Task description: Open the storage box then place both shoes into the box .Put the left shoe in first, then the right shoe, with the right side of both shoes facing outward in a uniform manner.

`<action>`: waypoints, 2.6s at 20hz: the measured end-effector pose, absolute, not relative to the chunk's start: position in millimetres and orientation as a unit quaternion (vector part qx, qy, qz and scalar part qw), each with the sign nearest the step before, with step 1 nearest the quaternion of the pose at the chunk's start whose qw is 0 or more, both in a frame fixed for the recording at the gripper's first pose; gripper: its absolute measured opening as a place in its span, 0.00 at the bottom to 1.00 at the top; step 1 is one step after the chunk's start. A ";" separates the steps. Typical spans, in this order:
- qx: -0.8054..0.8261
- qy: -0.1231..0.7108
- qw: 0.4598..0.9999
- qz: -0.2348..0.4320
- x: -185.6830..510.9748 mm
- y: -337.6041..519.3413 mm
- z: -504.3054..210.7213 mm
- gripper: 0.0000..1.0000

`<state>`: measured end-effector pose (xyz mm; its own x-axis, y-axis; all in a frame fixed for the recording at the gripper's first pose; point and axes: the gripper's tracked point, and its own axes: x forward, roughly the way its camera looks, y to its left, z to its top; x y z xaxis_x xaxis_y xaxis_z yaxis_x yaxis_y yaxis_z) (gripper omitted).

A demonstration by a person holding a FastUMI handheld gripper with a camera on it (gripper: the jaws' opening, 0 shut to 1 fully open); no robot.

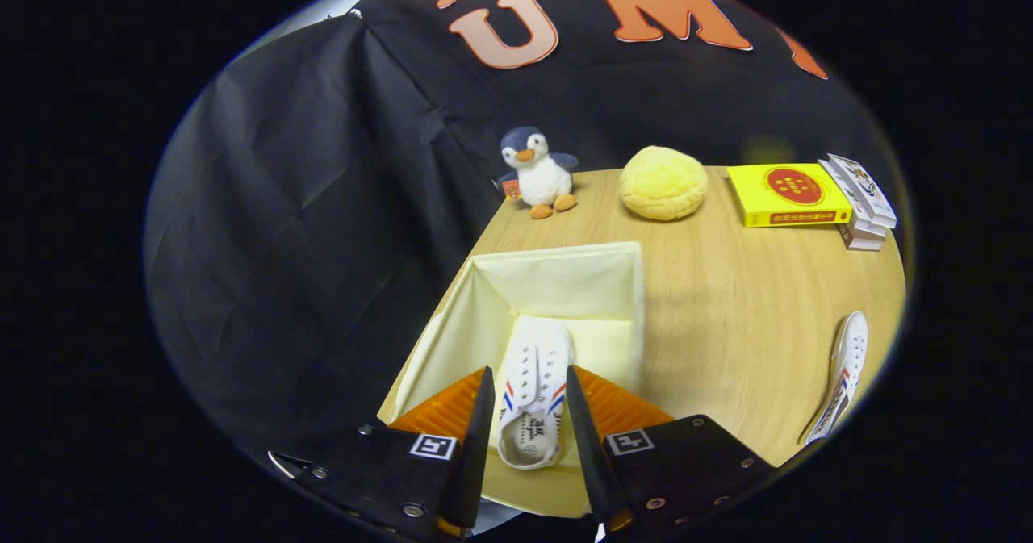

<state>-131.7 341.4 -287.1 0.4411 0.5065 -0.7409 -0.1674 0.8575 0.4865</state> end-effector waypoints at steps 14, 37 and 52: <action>0.137 0.517 0.843 -0.063 -188.0 10.7 -373.5 0.59; 0.119 0.528 0.837 -0.085 -207.1 -46.3 -491.2 0.17; 0.144 0.480 0.864 -0.048 -164.4 -31.7 -444.7 0.01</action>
